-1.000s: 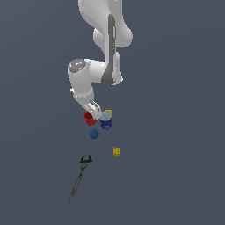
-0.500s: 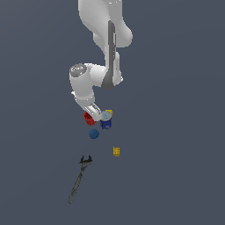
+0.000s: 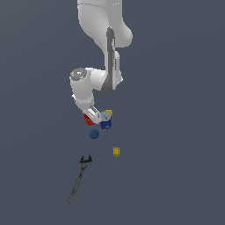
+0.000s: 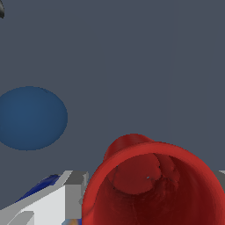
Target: Pick up a designated object from a clutter of objects.
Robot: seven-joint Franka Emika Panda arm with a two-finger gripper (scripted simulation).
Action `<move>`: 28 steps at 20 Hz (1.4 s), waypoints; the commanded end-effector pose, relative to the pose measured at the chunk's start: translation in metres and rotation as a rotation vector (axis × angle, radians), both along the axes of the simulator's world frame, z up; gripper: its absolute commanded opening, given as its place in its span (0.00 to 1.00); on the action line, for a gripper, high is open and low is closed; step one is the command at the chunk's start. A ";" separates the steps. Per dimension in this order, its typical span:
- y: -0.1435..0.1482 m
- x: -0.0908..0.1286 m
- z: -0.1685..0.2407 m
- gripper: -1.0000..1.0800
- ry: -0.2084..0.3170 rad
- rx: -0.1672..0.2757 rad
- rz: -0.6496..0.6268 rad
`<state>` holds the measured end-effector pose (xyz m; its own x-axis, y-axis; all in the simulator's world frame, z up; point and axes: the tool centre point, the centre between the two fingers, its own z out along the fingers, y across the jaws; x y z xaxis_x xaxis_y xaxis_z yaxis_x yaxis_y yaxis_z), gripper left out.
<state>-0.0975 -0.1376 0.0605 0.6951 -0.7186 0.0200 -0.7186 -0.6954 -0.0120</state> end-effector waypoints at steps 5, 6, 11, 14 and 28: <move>0.004 -0.008 -0.010 0.00 0.023 0.006 0.005; 0.004 -0.008 -0.010 0.00 0.023 0.006 0.005; 0.001 0.000 0.000 0.00 -0.001 0.000 0.001; 0.003 0.001 0.004 0.00 -0.001 0.000 0.001; 0.043 0.015 0.073 0.00 0.003 -0.001 0.000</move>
<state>-0.0853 -0.1011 0.1209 0.6947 -0.7191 0.0163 -0.7191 -0.6949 -0.0079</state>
